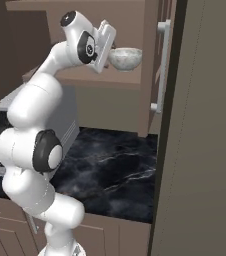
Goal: Take the smaller bowl and place it next to the appetizer plate on the dining counter , and place the larger bowl next to the plate with cooked food.
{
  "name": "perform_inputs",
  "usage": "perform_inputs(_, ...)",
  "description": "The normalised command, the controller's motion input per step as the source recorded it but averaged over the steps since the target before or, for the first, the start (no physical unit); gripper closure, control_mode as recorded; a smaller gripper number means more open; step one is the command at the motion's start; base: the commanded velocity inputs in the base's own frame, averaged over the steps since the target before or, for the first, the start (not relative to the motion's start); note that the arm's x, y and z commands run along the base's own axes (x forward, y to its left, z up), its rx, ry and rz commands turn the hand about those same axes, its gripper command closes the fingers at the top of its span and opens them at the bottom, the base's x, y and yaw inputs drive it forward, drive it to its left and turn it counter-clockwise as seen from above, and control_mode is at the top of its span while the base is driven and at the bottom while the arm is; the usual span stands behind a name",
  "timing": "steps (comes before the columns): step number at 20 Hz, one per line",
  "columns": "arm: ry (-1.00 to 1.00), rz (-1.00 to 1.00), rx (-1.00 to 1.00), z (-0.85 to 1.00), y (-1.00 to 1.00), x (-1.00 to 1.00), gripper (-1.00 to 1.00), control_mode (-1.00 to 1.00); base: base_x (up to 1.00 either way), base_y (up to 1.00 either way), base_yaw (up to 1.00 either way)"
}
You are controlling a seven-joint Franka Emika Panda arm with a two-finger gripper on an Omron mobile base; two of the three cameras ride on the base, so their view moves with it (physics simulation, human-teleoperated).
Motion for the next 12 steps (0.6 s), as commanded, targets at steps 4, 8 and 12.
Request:
perform_inputs(4, 0.00, 0.00, 0.00, -0.09, -0.06, 0.39, -1.00, -1.00, 0.00, 0.00, 0.00)
perform_inputs(8, 0.00, 0.00, 0.00, -0.08, -0.10, 0.33, 1.00, -1.00, 0.00, 0.00, 0.00)
perform_inputs(12, 0.01, 0.00, 0.00, -0.08, -0.25, 0.26, 1.00, -1.00, 0.00, 0.00, 0.00)
